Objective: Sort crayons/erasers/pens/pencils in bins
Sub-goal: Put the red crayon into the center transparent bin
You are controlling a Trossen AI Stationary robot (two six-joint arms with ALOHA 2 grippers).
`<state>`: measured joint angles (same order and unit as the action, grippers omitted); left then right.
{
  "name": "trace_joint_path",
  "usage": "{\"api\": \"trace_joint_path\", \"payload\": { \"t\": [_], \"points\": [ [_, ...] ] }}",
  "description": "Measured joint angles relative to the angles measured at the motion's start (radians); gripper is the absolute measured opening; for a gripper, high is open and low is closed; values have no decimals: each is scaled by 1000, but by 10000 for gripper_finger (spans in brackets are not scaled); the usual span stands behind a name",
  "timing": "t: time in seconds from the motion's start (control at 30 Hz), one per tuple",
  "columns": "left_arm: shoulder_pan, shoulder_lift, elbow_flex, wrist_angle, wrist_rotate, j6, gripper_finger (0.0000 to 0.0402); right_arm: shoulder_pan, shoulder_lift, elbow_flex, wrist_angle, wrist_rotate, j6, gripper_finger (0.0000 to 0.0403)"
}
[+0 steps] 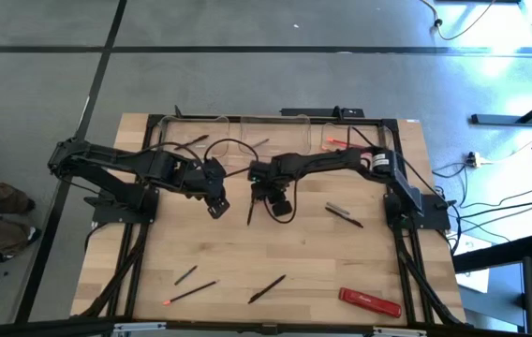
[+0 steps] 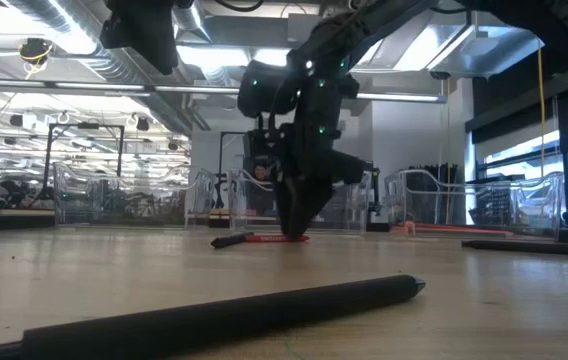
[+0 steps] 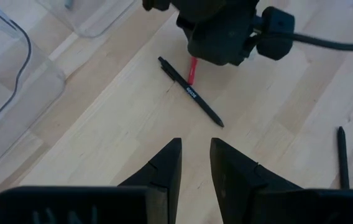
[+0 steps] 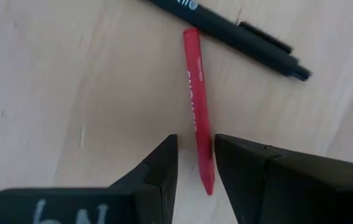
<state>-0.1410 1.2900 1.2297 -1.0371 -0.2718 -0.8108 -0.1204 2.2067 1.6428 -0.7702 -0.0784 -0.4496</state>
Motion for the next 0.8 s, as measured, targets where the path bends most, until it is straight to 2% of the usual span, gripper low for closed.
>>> {"api": "trace_joint_path", "payload": {
  "t": [0.23,0.53,0.8],
  "points": [
    [0,0,0,2,0,0,77,-8,25,6,4,-5,-1,99],
    [0,0,0,2,0,1,77,-8,32,5,5,-2,0,17],
    [0,0,0,2,0,2,77,-9,33,19,-13,-2,51,18]
  ]
}}
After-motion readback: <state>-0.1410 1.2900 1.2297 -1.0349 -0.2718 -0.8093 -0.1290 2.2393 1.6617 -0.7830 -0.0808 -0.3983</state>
